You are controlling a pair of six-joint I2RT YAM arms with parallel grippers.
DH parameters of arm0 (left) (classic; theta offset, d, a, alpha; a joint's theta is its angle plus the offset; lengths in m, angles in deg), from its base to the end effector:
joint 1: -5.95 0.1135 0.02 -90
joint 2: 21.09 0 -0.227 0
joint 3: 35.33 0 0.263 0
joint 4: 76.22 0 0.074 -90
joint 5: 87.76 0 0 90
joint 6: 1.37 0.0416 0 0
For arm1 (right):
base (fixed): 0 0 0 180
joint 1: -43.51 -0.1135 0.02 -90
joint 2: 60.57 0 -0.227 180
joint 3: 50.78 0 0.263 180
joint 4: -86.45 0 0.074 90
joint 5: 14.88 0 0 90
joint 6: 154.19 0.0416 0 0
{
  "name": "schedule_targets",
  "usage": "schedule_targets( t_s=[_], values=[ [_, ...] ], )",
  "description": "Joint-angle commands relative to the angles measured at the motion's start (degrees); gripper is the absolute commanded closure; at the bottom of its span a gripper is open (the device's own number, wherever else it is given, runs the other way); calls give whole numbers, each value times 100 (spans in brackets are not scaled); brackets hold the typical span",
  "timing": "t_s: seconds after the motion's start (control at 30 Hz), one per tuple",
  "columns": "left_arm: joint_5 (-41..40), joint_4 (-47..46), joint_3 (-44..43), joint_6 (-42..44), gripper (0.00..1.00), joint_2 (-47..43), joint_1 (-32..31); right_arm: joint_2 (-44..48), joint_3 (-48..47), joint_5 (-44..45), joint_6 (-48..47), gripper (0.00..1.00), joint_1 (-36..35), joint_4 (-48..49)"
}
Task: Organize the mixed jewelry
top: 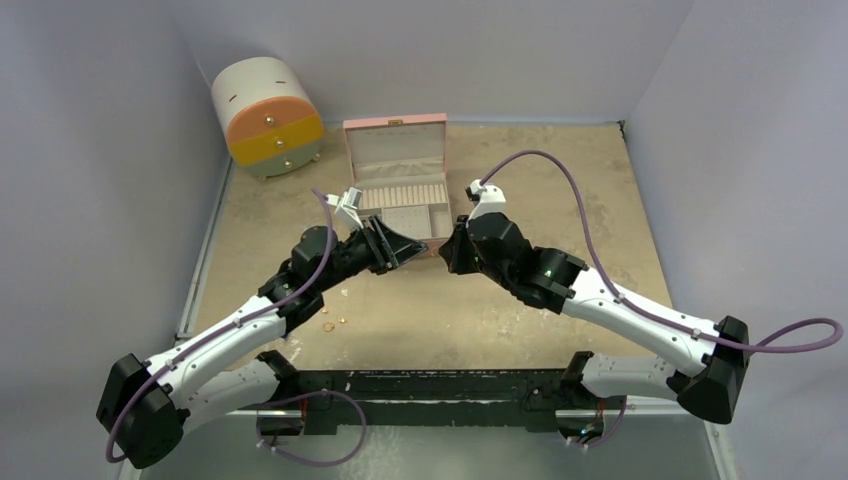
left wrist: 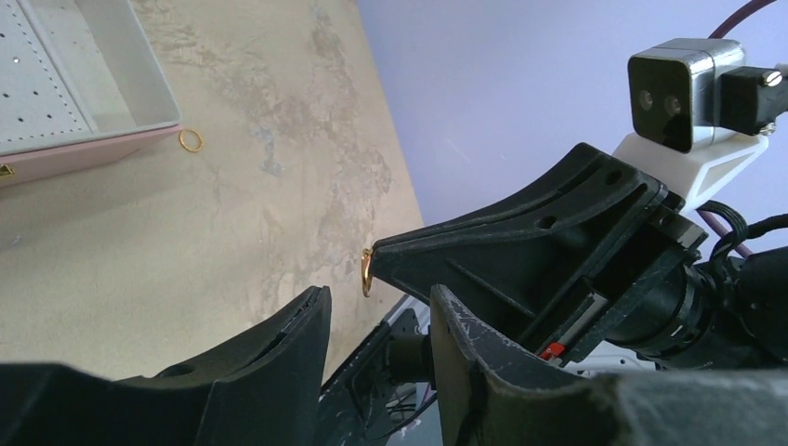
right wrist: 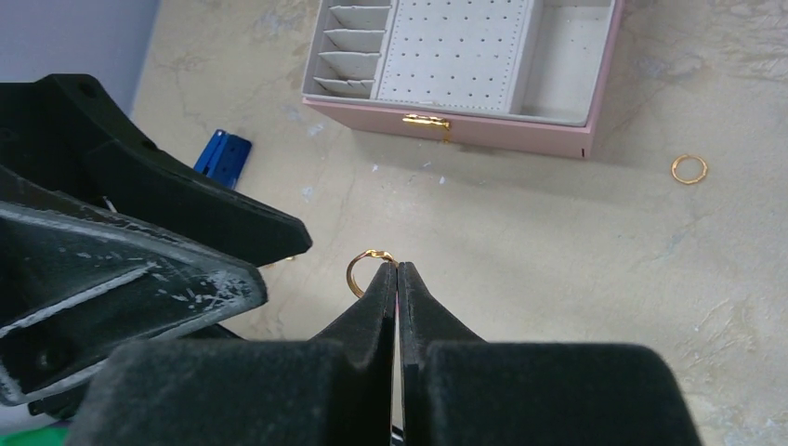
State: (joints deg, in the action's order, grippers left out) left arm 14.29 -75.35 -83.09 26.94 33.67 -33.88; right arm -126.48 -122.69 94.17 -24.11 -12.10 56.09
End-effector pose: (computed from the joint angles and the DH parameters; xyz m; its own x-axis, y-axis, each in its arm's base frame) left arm 0.1969 -0.1755 0.2511 -0.7412 -0.5030 -0.4446 0.2798 0.3706 -0.8857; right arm 0.1762 0.2334 0.3015 -0.5723 0.2413 -0.7837 -0.3183 0.8154 0.4835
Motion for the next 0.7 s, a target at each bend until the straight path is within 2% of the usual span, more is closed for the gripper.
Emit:
schedule_targets(
  t_s=[0.0, 0.67],
  values=[
    [200, -599, 49, -194, 58, 32, -20, 89, -342, 183, 109, 100, -103, 198],
    [328, -649, 3, -150, 73, 70, -20, -27, -650, 369, 104, 100, -351, 240]
  ],
)
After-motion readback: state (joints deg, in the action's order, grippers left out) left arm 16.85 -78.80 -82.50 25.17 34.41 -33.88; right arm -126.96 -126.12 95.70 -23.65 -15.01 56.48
